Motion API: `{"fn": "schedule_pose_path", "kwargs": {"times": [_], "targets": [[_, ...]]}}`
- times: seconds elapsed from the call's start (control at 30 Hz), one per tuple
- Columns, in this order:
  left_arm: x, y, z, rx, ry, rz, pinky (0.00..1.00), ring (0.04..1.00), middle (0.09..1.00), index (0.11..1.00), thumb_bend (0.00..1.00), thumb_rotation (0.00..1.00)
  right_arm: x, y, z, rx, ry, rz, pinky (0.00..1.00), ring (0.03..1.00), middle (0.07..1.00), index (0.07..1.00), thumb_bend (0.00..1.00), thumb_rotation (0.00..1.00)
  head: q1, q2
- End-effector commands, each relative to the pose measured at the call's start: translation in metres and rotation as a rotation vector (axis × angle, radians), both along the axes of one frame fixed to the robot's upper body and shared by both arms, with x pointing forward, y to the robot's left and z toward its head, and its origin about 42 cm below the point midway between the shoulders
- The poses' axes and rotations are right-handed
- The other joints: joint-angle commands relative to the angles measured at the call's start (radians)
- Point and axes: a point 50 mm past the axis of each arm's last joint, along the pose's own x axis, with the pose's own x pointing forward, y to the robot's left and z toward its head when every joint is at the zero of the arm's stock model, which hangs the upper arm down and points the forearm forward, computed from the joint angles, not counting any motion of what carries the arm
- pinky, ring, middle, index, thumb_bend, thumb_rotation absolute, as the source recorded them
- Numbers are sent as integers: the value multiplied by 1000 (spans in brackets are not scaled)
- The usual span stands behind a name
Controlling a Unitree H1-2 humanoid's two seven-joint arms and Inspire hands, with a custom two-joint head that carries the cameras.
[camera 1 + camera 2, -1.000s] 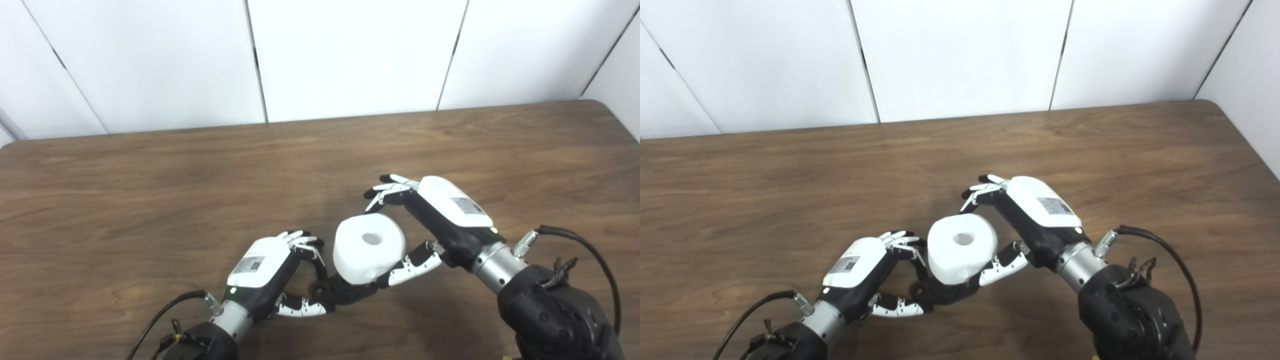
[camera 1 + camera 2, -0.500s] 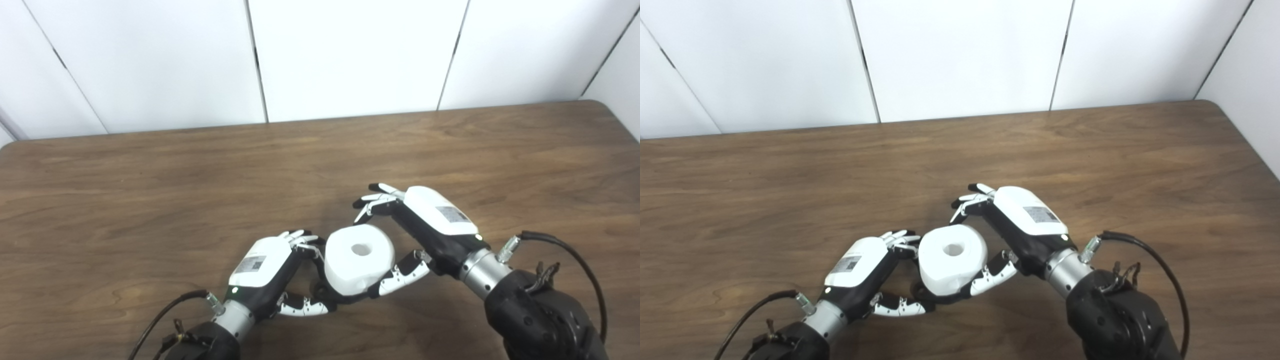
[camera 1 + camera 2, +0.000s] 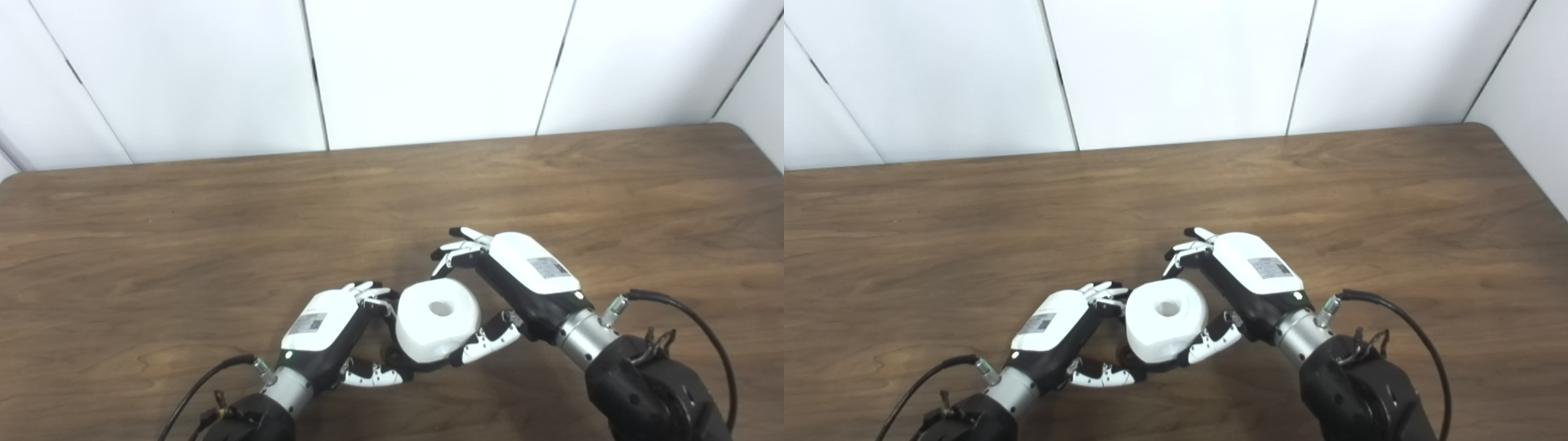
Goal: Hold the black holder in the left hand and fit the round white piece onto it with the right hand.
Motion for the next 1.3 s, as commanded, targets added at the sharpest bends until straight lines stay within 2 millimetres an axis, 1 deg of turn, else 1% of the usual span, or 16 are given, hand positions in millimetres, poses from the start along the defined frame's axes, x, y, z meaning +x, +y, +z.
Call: {"fn": "schedule_pose_path", "kwargs": {"times": [0.0,0.6,0.73,0.97,1.1,1.13,1.27], "targets": [[-14,1,-40,64,265,-11,922,930,857,493,500,53,1,2,7,-3,-66,7,901,942,805,483,522,137,0,3],[-12,-2,-40,60,260,-12,921,924,847,493,500,55,1,7,3,-18,-72,30,886,934,806,483,522,138,4,11],[-11,-3,-40,62,261,-12,921,923,846,493,500,56,1,10,4,-15,-59,41,884,934,807,483,522,139,6,12],[-10,-3,-39,62,260,-15,910,920,845,493,499,56,1,11,6,-14,-44,55,842,932,804,483,523,137,8,16],[-10,-3,-39,59,263,-10,913,920,845,493,500,56,2,11,6,-17,-43,61,838,932,803,483,523,138,8,16],[-9,-3,-39,59,264,-10,914,920,845,493,500,55,2,11,7,-17,-43,61,838,932,803,483,523,138,7,25],[-9,-2,-37,66,268,-12,919,923,849,493,499,56,2,10,9,-22,-48,63,837,932,802,483,524,137,4,26]]}}
